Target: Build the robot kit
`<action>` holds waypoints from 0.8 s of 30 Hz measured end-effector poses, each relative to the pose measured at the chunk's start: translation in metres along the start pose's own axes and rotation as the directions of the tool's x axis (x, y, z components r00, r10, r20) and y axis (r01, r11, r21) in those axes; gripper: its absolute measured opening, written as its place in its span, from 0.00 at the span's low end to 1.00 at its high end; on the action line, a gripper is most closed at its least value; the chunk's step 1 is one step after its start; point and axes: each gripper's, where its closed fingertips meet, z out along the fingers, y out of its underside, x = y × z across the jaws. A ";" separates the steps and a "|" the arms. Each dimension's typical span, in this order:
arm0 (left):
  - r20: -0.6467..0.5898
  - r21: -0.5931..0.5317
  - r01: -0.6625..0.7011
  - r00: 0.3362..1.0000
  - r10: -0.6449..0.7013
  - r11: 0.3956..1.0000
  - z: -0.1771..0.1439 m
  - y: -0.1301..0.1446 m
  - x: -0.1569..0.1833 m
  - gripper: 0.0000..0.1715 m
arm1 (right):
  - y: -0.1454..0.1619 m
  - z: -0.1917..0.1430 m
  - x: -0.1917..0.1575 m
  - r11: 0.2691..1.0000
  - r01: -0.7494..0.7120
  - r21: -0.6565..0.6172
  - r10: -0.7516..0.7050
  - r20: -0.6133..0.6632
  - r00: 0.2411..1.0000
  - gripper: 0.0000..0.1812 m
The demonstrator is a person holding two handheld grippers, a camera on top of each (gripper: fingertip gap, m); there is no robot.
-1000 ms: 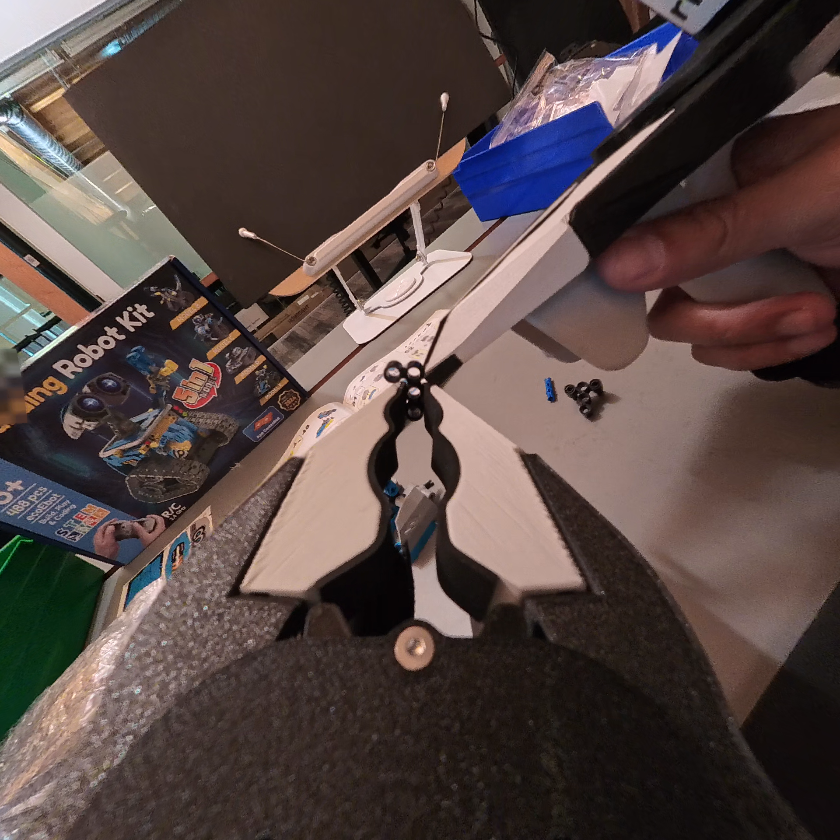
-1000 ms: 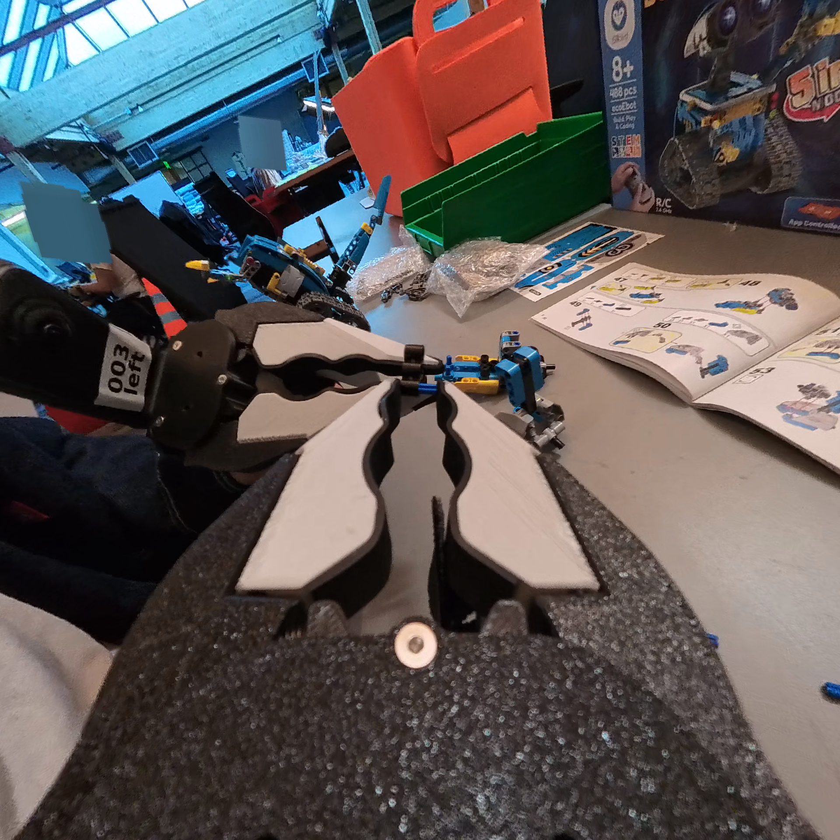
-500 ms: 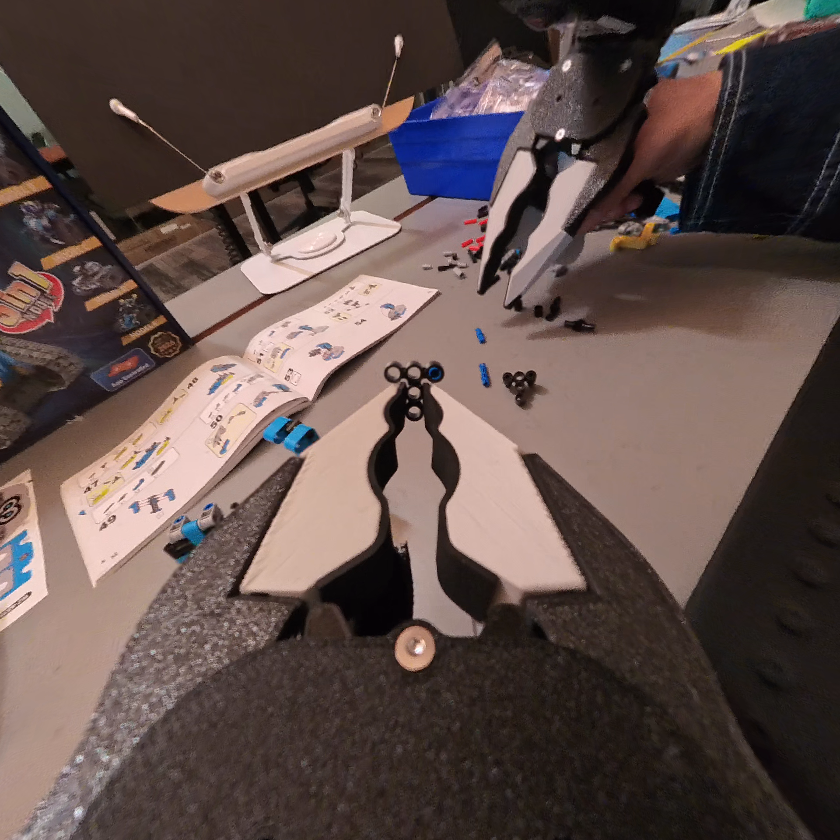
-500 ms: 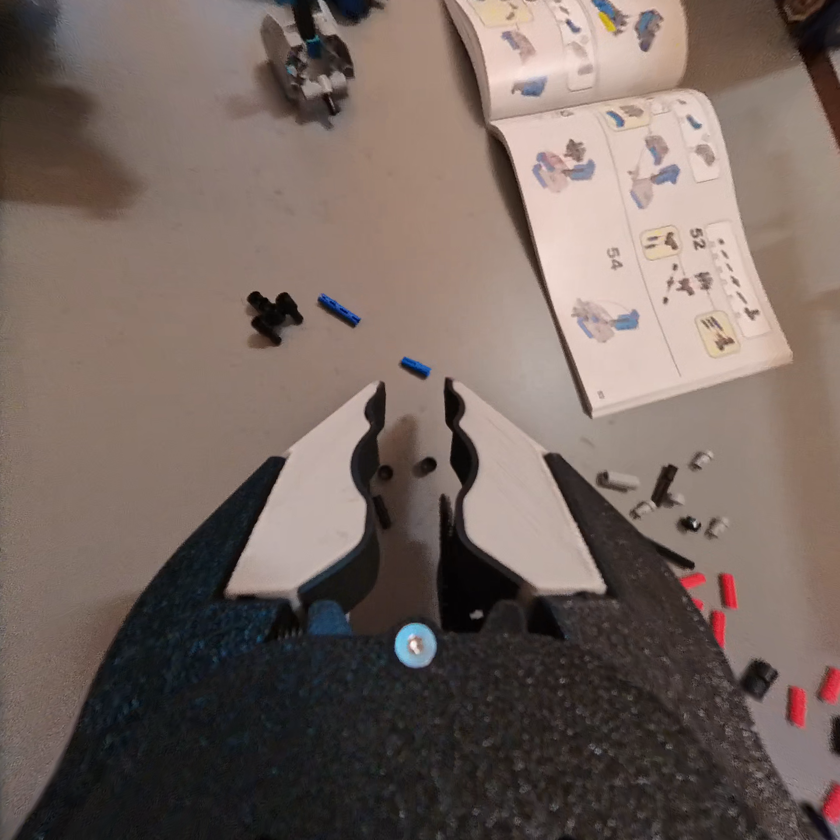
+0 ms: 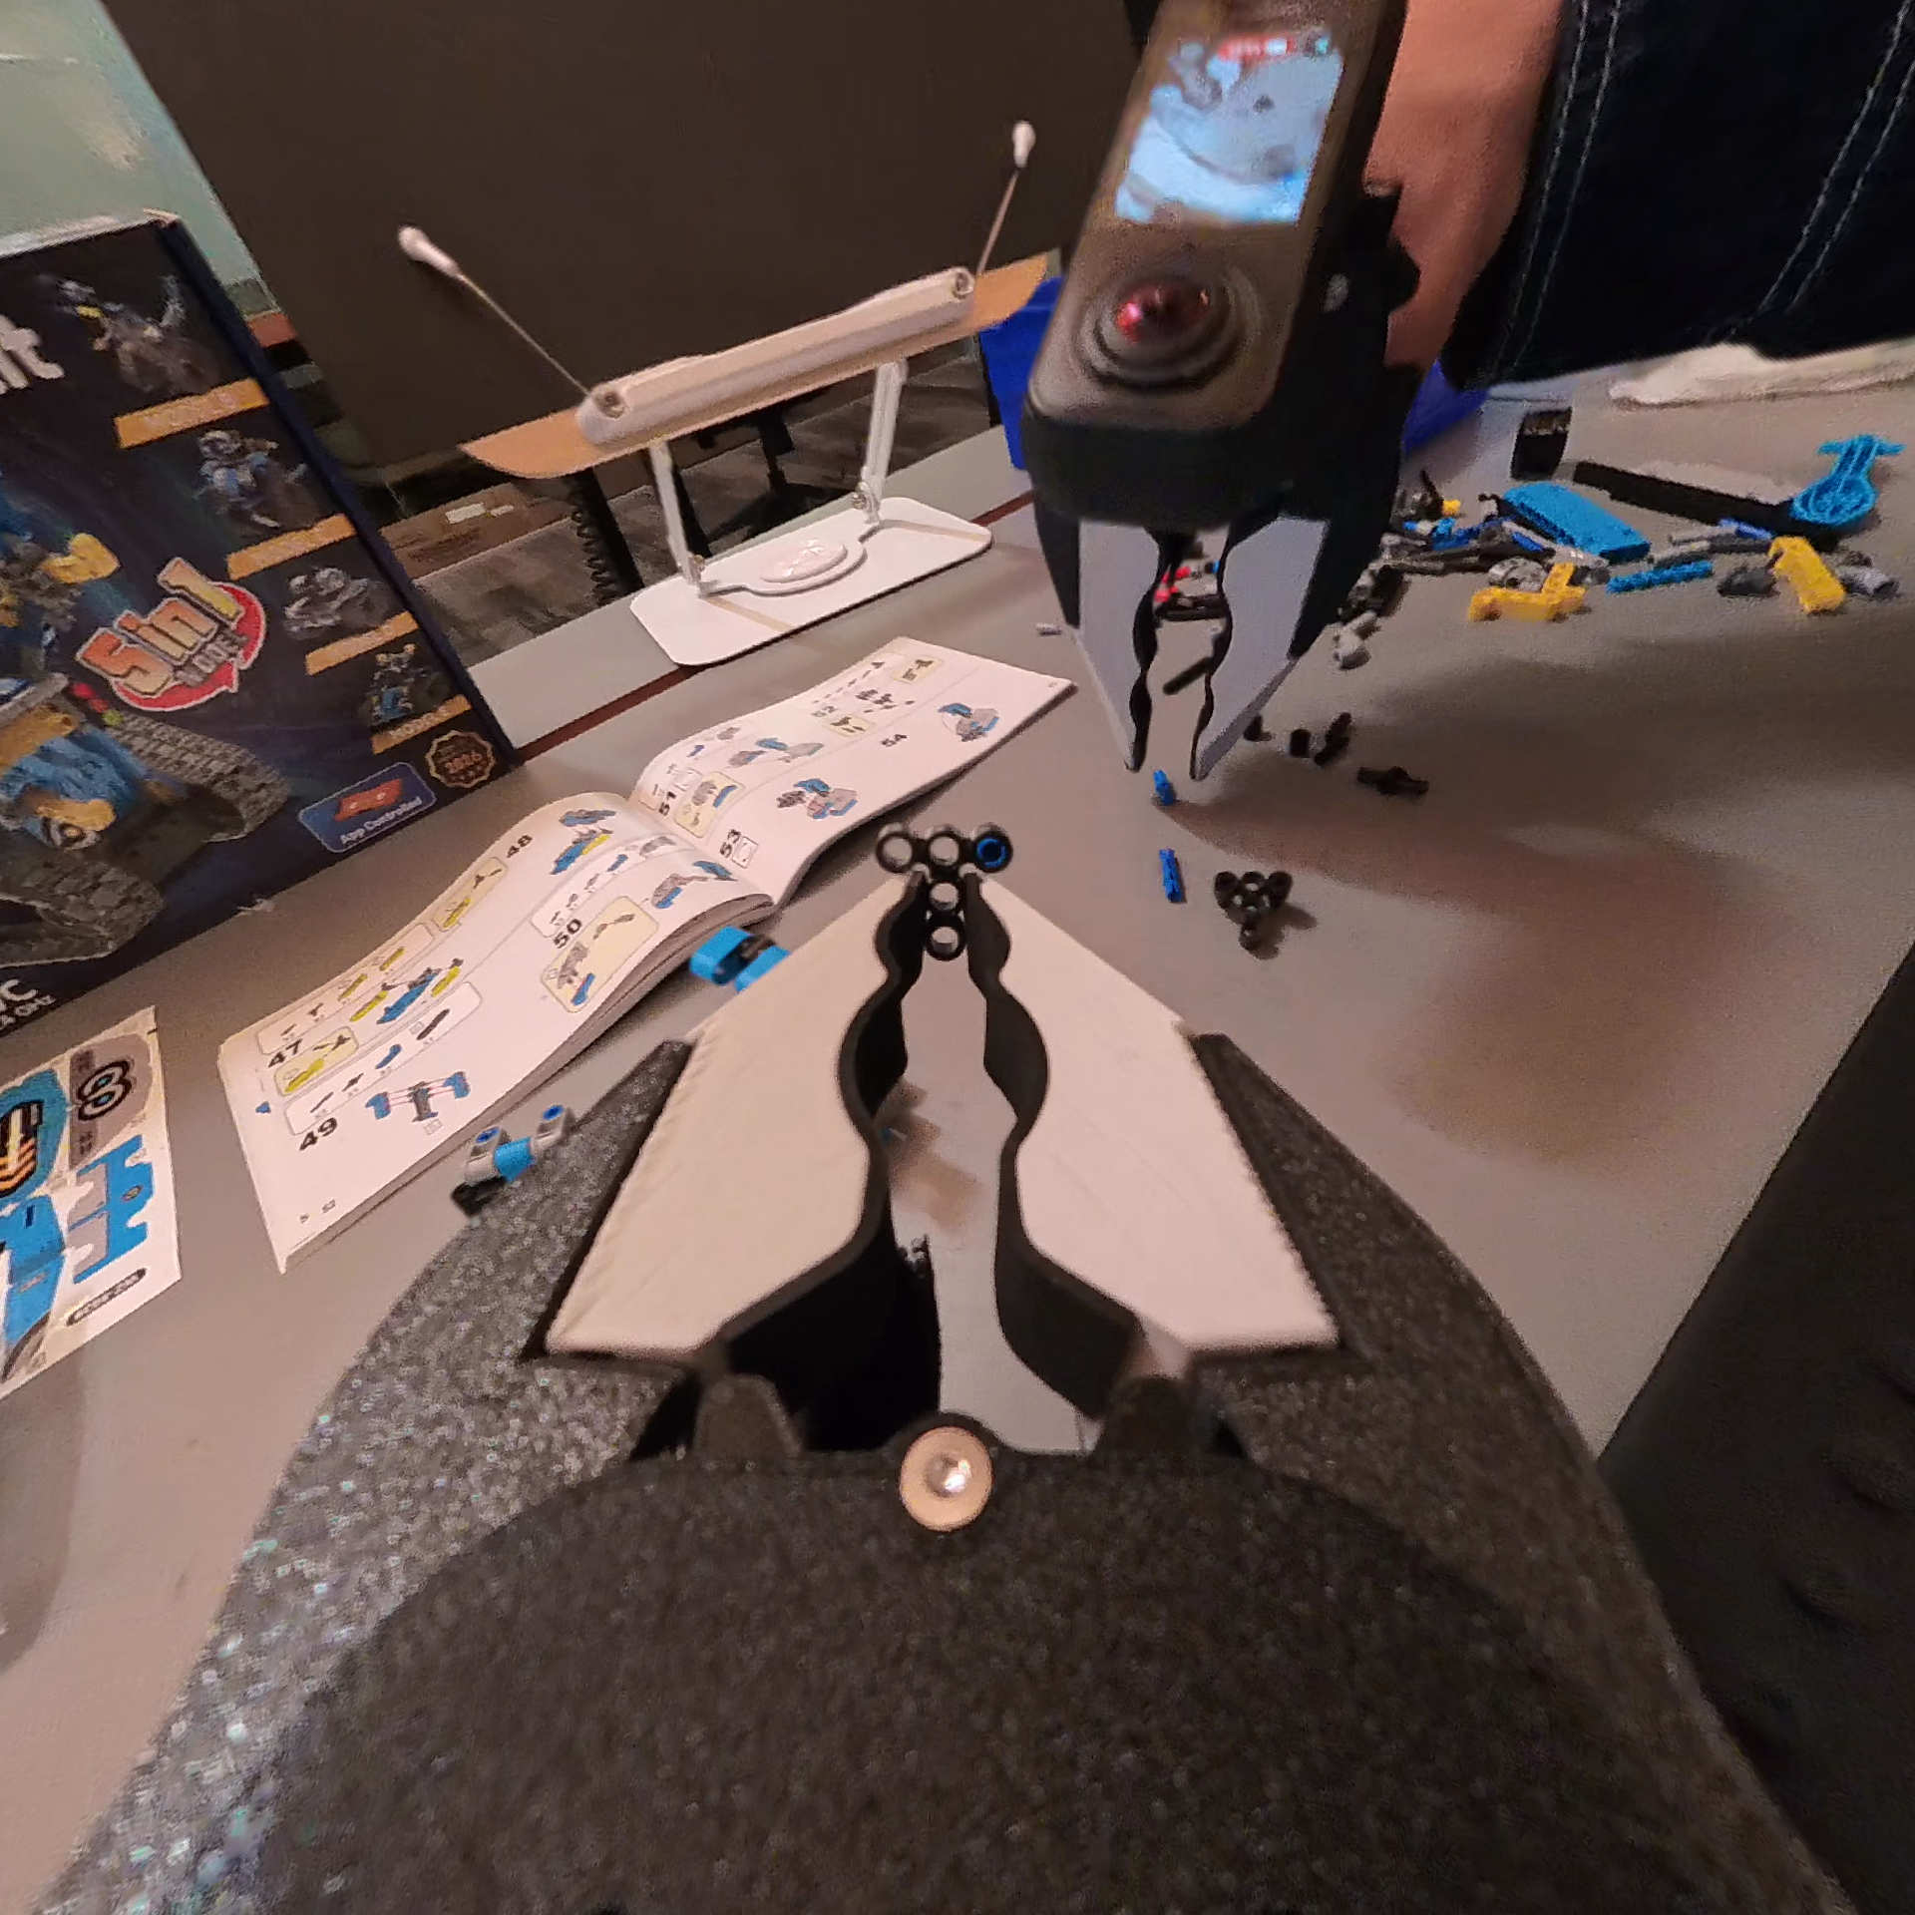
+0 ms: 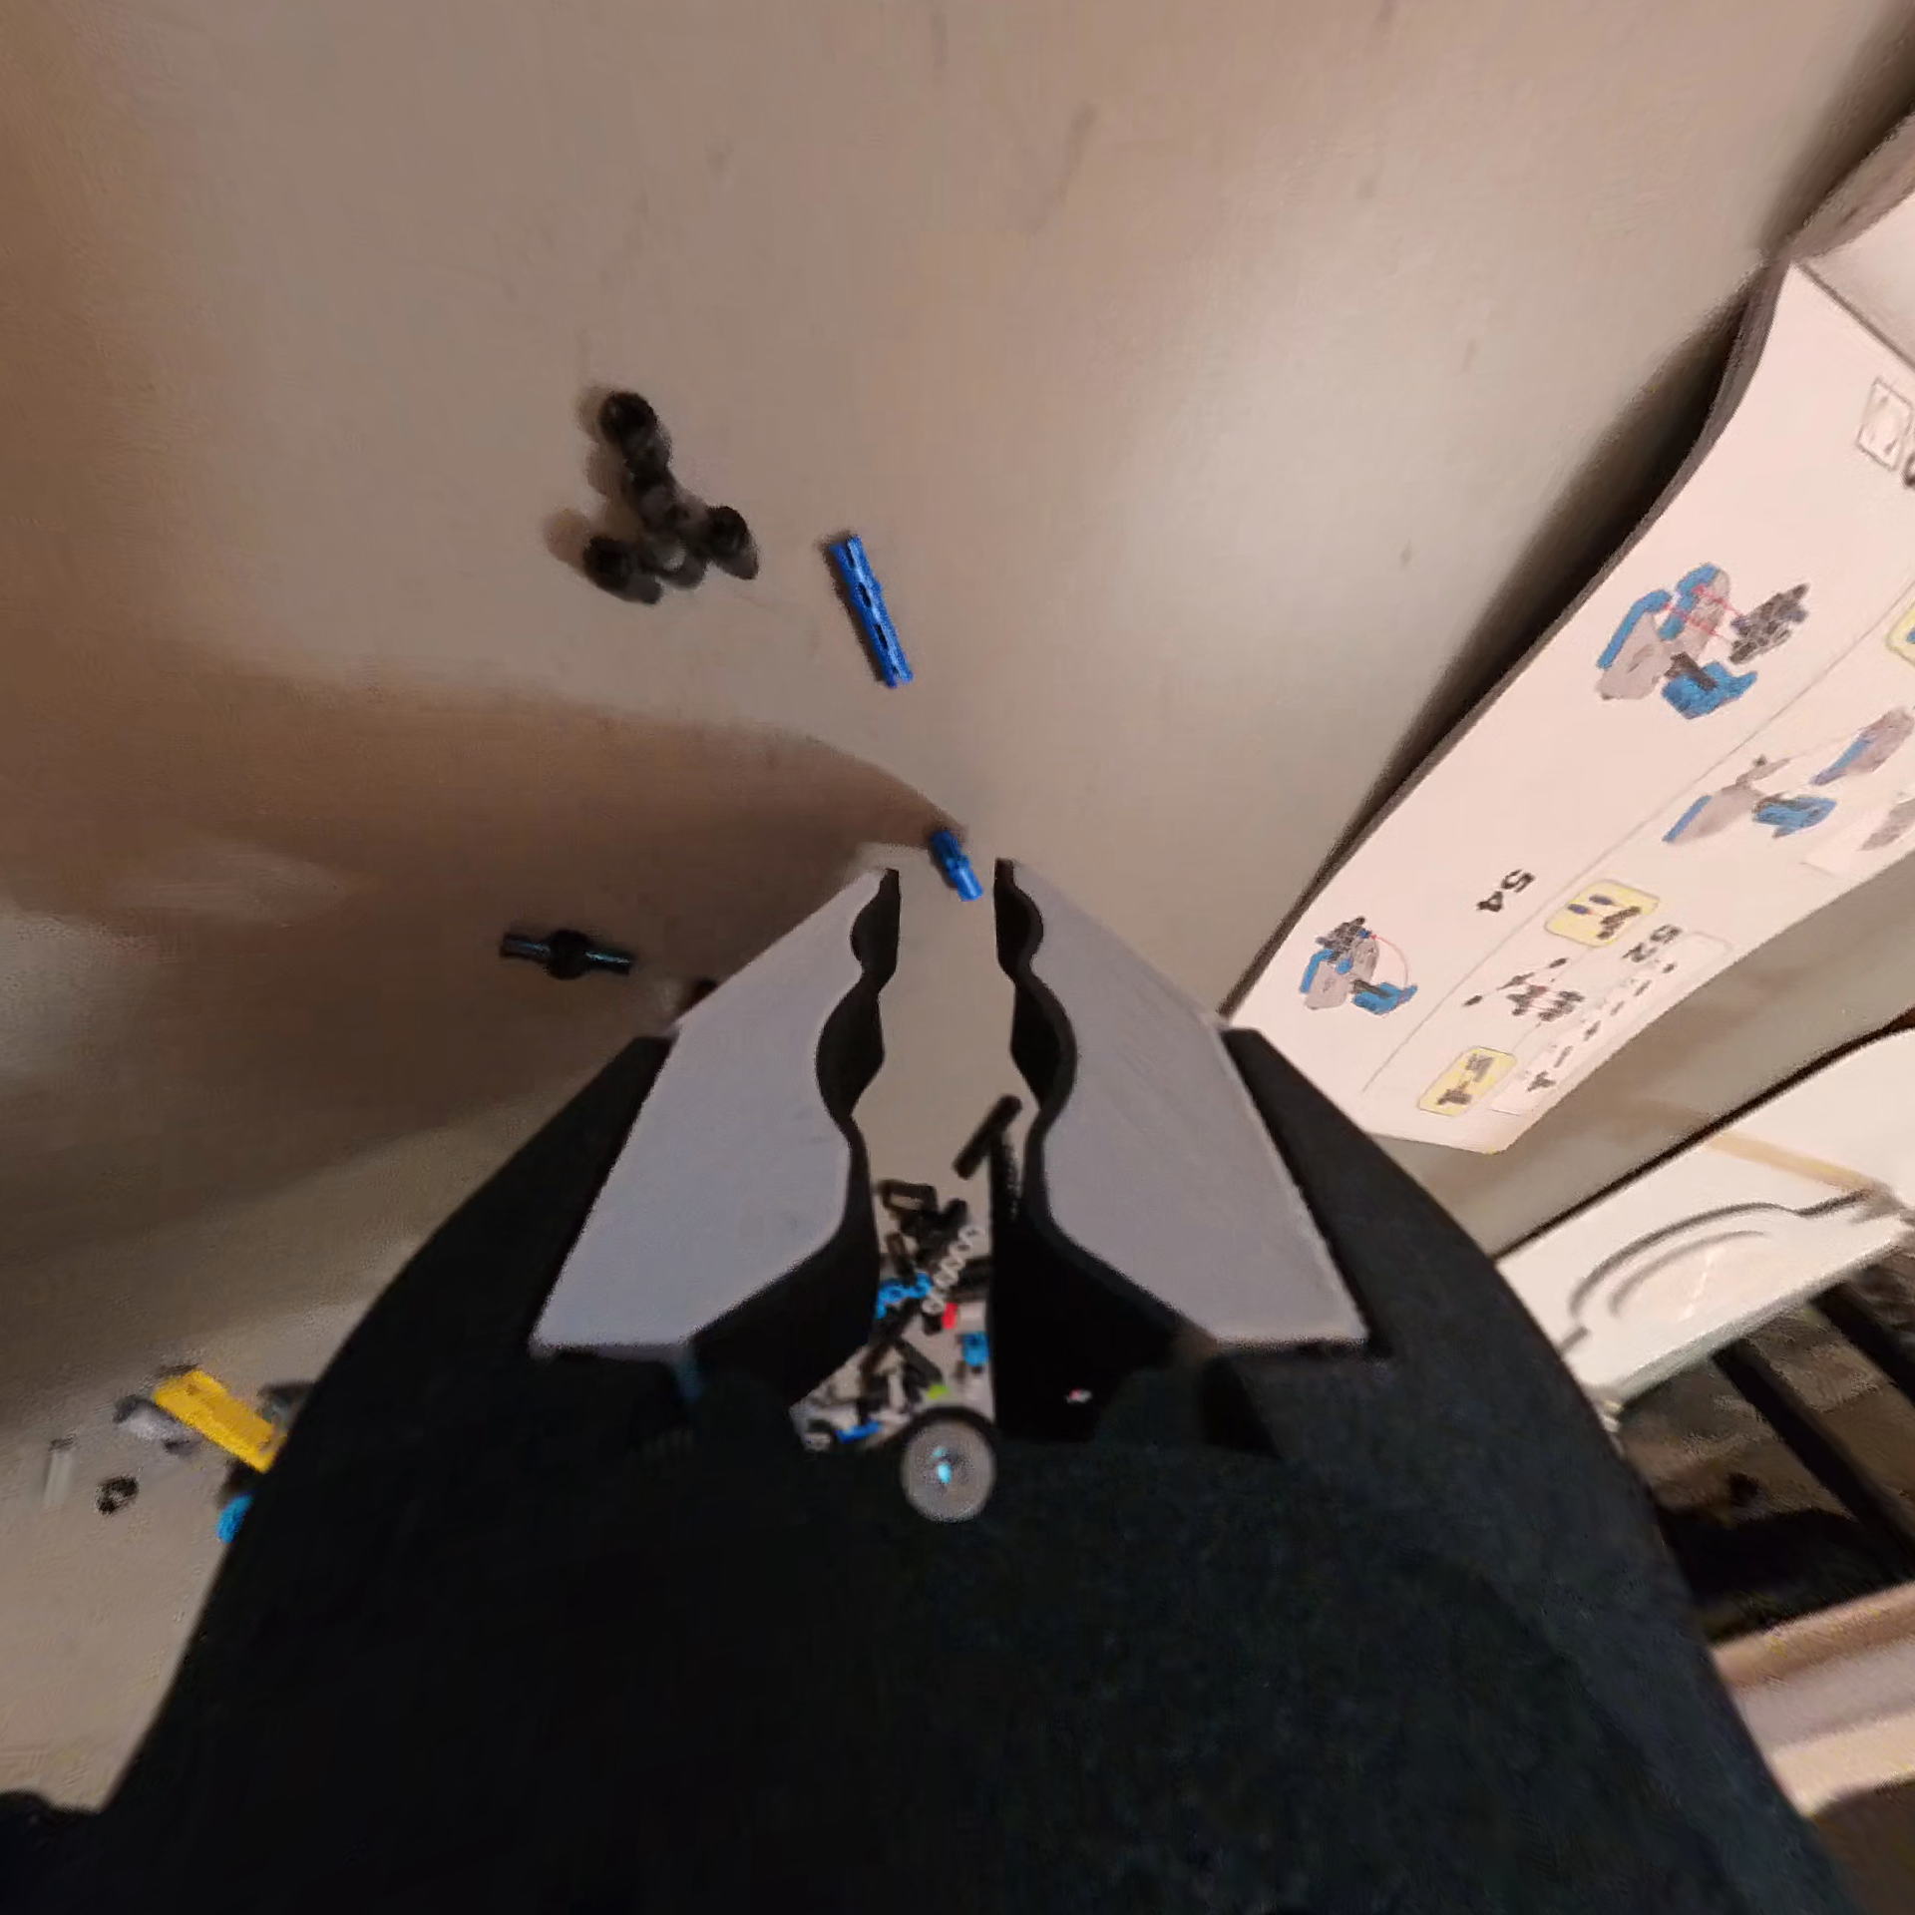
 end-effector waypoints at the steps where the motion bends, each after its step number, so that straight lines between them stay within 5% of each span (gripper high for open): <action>1: 0.004 0.006 0.012 1.000 -0.012 1.000 -0.001 0.000 -0.002 0.04 | 0.001 0.000 0.003 0.999 0.024 -0.029 -0.024 -0.009 1.000 0.10; 6: 0.000 0.016 0.037 0.999 -0.037 0.999 -0.003 -0.002 -0.004 0.04 | 0.009 0.006 0.006 0.983 0.085 -0.162 -0.087 -0.006 0.996 0.09; 24: 0.013 -0.037 -0.015 1.000 0.016 0.999 0.002 0.007 -0.001 0.04 | 0.007 0.012 -0.003 0.955 0.112 -0.276 -0.093 0.082 0.992 0.04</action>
